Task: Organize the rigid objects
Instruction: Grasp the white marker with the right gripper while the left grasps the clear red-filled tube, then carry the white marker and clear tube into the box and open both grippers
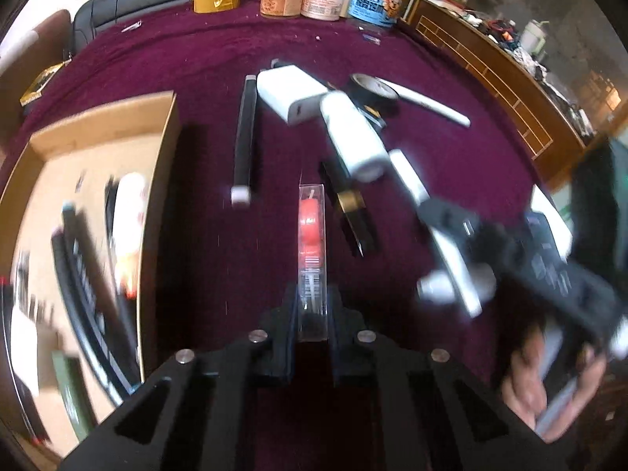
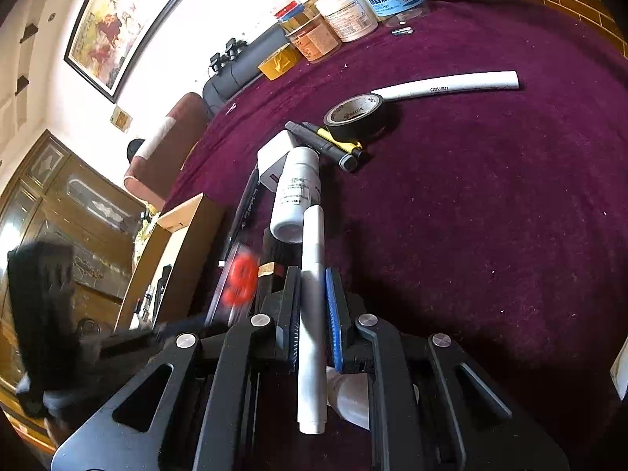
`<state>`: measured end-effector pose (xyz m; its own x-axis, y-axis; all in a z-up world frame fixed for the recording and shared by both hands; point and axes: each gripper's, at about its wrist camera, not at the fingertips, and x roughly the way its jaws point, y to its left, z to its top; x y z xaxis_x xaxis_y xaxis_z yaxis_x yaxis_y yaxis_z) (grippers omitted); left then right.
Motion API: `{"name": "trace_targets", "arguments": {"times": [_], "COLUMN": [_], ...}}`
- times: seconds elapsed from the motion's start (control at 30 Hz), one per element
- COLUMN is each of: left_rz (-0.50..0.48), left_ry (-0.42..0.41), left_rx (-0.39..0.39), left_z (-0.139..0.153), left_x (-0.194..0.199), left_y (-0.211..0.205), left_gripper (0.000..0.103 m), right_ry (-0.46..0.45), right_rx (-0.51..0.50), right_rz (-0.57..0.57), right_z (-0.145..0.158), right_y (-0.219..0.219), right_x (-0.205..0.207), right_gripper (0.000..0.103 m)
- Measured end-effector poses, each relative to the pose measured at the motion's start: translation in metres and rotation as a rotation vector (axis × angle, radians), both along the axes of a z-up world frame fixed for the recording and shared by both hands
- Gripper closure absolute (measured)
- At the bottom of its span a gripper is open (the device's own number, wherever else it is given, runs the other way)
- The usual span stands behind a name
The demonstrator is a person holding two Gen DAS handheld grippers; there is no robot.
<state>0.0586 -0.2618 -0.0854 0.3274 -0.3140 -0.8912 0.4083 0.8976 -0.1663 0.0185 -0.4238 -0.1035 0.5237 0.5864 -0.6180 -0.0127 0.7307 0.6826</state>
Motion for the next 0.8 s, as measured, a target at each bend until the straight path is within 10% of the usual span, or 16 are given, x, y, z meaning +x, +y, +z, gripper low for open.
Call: {"name": "trace_targets", "arguments": {"times": [0.53, 0.8], "left_rz": [-0.059, -0.022], "left_ry": [-0.049, -0.043], "left_rx": [0.098, -0.036], "left_z": [-0.010, 0.003], "left_x": [0.022, 0.004], "left_y": [-0.023, 0.008], "left_gripper": [0.089, 0.092], "right_ry": [-0.001, -0.041], "right_rx": [-0.076, -0.091], "right_rz": [0.004, -0.017], "right_z": [0.004, 0.011], "right_y": [0.011, 0.012], "right_x": [-0.003, -0.012], "right_gripper": [0.091, 0.091]}}
